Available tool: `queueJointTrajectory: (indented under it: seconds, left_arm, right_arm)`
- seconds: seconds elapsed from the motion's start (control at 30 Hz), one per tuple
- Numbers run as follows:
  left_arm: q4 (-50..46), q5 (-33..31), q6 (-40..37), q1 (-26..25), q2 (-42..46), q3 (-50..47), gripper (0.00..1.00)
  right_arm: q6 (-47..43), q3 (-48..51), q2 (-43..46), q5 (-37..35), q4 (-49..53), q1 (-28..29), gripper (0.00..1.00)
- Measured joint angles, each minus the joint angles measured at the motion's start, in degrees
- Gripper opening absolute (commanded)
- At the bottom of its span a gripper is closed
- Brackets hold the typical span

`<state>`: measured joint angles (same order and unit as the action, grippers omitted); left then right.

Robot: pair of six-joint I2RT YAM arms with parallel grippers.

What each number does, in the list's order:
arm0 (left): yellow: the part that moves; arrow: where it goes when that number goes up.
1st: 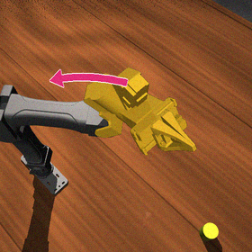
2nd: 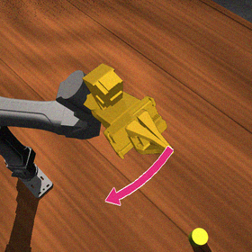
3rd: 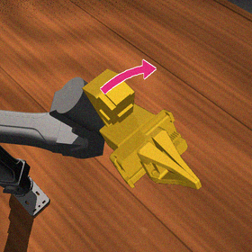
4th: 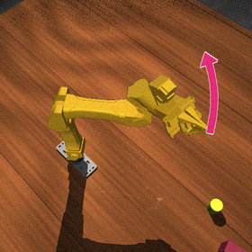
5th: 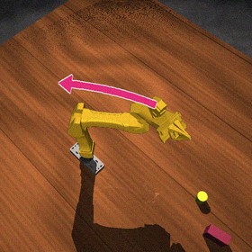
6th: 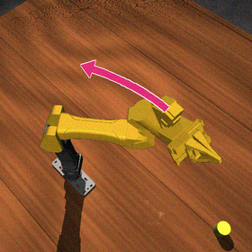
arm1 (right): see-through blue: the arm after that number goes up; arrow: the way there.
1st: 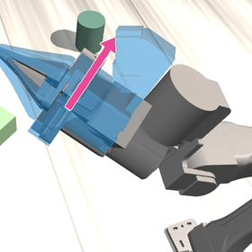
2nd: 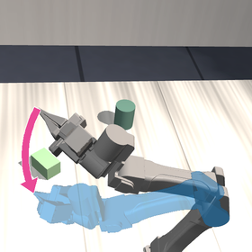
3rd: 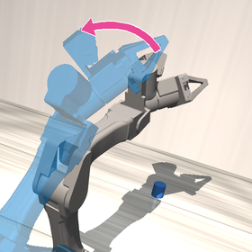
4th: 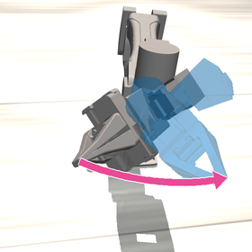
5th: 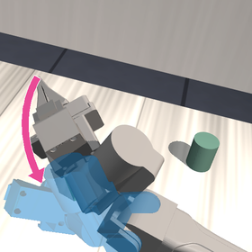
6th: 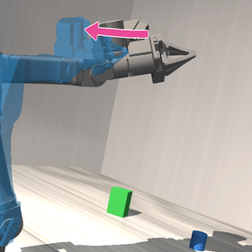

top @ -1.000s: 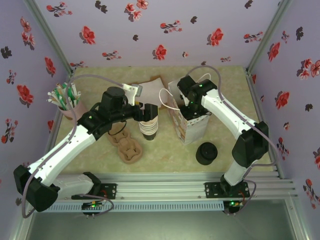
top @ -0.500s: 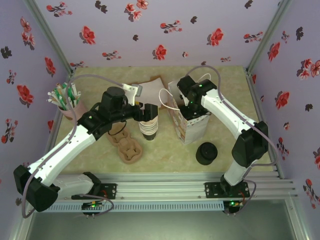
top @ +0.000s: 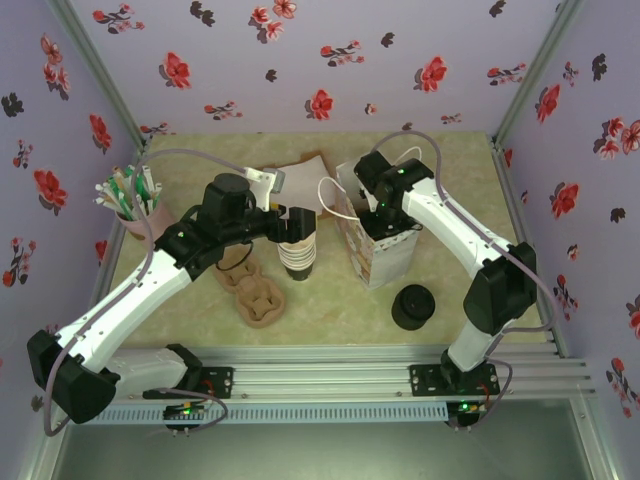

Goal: Pack the takeout coffee

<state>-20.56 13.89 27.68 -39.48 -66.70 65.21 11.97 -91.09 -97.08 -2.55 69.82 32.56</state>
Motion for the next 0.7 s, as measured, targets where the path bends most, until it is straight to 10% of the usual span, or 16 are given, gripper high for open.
queueJointTrajectory:
  seconds: [0.7]
  left_arm:
    - [0.0,0.0,0.0,0.0,-0.6,0.3,0.99]
  right_arm:
    - [0.0,0.1,0.0,0.0,-0.4,0.0,0.69]
